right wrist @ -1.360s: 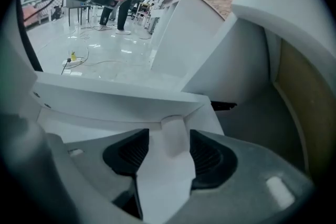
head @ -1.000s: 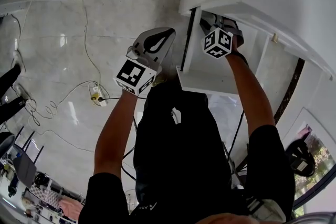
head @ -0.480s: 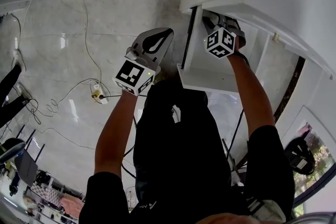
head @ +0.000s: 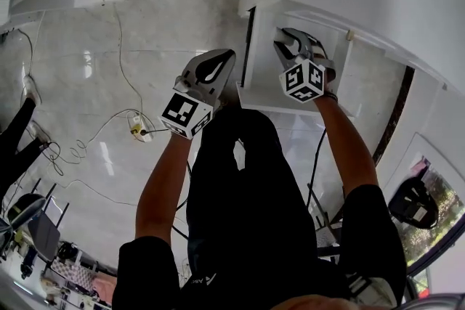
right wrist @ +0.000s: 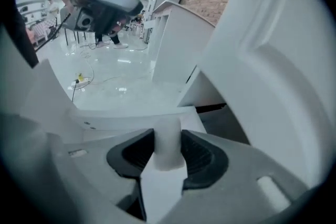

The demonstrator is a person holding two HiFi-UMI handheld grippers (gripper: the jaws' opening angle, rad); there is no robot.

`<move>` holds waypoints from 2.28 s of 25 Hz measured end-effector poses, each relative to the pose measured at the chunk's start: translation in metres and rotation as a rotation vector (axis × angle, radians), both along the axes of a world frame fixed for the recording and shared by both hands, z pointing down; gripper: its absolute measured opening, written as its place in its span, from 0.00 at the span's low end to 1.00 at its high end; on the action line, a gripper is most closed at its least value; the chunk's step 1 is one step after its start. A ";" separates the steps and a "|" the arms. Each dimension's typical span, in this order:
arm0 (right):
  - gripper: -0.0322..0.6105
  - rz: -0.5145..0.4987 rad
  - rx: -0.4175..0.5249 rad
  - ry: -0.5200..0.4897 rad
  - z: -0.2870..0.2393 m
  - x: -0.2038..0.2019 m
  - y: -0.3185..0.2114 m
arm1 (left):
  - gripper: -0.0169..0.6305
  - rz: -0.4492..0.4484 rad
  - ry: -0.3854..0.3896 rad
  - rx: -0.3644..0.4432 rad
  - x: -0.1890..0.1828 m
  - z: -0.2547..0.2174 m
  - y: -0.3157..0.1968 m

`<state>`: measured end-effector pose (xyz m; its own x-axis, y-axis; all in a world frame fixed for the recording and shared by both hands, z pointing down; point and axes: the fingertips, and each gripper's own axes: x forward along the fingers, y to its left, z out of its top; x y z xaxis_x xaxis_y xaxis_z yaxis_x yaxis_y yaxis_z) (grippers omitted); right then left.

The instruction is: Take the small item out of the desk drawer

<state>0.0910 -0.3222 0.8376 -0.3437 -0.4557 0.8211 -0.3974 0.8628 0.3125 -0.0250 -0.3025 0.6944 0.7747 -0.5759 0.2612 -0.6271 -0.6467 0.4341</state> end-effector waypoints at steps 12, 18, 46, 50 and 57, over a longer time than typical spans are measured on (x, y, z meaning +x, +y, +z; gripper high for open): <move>0.30 0.173 0.120 -0.459 -0.252 -0.003 0.024 | 0.02 -0.039 0.059 0.054 0.031 -0.159 0.009; 0.30 0.323 0.174 -0.800 -0.395 0.004 0.029 | 0.02 -0.034 0.071 0.151 0.045 -0.270 0.014; 0.31 0.320 0.461 -1.283 -0.714 0.037 0.145 | 0.02 0.096 0.153 0.424 0.073 -0.555 0.096; 0.30 0.324 0.494 -1.278 -0.722 0.041 0.149 | 0.02 0.114 0.166 0.436 0.078 -0.563 0.100; 0.30 0.349 0.506 -1.277 -0.724 0.048 0.155 | 0.02 0.162 0.171 0.464 0.092 -0.573 0.105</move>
